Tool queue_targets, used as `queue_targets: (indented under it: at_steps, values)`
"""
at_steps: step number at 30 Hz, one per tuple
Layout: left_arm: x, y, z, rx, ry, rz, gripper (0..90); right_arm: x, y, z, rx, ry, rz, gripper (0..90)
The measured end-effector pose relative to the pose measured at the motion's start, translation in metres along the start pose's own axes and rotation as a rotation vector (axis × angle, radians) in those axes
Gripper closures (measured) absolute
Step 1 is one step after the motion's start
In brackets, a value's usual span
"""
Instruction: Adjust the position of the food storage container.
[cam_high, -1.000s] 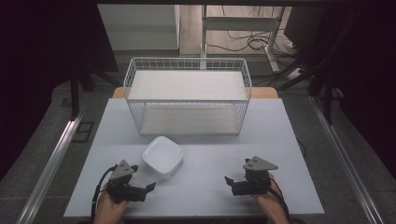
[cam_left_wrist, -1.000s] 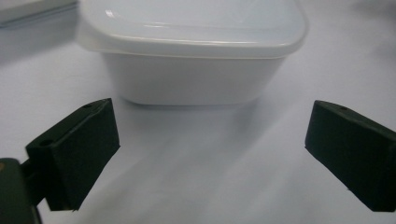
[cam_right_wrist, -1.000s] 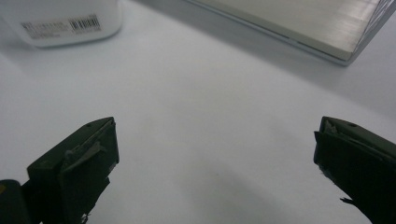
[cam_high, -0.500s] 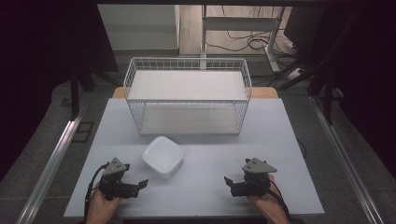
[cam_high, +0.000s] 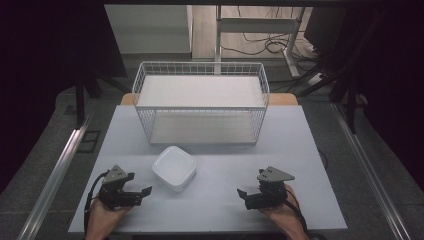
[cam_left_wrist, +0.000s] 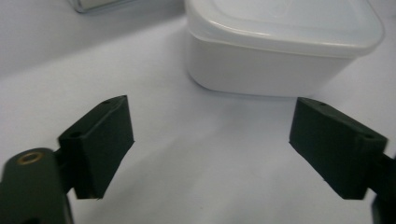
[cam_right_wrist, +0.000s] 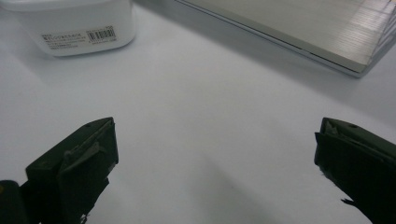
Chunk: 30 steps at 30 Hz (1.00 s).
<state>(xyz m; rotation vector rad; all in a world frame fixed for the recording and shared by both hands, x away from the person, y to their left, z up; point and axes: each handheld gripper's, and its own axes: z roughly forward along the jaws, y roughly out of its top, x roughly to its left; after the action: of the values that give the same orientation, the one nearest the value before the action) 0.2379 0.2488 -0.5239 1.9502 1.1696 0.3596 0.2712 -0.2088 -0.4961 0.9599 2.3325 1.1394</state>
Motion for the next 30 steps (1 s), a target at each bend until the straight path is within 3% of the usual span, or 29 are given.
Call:
queue_targets:
  at_steps: [3,9,12,19,22,26,28,30]
  values:
    - [0.006,0.002,0.001,-0.004,-0.019,-0.015,20.1,0.002,0.001,0.003,0.014,0.003,0.009,0.0]
    - [0.014,0.007,0.003,-0.004,0.003,-0.018,33.9,0.004,0.005,0.003,-0.003,0.017,0.052,6.5]
    - [0.023,0.010,0.007,-0.012,-0.006,-0.062,40.9,0.004,0.008,0.001,-0.015,0.015,0.055,14.3]
    - [0.038,0.019,0.017,-0.023,0.030,-0.078,58.9,0.007,0.014,0.001,-0.021,0.018,0.019,32.6]
    - [0.041,0.027,0.028,-0.009,0.005,-0.068,70.4,0.010,0.017,0.003,-0.015,0.025,0.008,36.5]
    - [0.040,0.038,0.043,0.020,-0.013,-0.023,84.1,0.015,0.020,0.007,0.011,0.050,-0.017,41.8]
    - [0.039,0.040,0.046,0.023,-0.020,-0.026,87.9,0.016,0.020,0.008,0.017,0.055,-0.021,44.5]
    - [0.039,0.042,0.051,0.028,-0.061,-0.035,89.8,0.019,0.022,0.010,0.028,0.074,-0.032,52.2]
